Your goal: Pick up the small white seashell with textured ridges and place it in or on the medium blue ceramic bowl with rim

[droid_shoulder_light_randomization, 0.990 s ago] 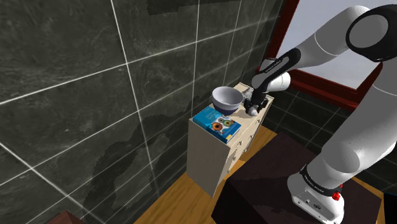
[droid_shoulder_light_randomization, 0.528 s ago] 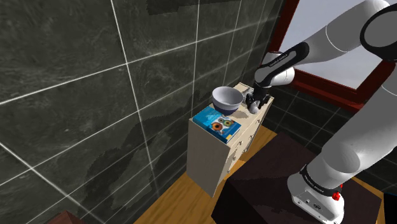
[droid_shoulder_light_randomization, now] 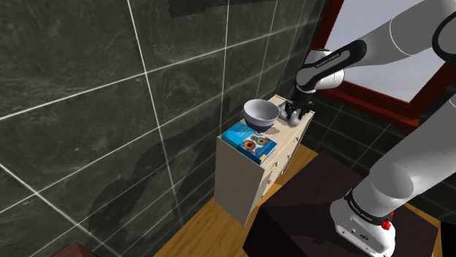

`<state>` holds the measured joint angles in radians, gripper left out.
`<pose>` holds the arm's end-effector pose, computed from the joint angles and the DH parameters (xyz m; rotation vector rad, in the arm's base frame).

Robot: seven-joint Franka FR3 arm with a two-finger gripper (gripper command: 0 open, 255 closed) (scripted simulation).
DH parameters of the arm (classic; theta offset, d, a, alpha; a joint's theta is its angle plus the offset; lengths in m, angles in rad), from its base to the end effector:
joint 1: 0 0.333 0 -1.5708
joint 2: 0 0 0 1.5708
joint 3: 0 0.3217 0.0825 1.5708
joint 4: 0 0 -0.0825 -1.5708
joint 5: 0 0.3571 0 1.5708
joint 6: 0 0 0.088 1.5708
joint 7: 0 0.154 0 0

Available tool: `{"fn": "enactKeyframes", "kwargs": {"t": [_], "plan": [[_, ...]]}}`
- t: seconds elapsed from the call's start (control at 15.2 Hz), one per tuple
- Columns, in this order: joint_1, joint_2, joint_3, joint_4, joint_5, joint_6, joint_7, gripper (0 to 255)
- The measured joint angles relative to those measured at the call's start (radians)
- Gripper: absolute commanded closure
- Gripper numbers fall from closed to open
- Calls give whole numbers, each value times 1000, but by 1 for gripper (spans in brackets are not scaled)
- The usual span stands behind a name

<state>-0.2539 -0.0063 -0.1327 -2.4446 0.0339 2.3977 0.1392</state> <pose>0.4229 -0.1707 0.2787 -2.9955 0.8471 0.0583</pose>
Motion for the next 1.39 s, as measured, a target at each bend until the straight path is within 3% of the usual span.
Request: {"fn": "enactKeyframes", "kwargs": {"t": [1.39], "plan": [[4,-164,13,126,-29,-288,42,255]]}}
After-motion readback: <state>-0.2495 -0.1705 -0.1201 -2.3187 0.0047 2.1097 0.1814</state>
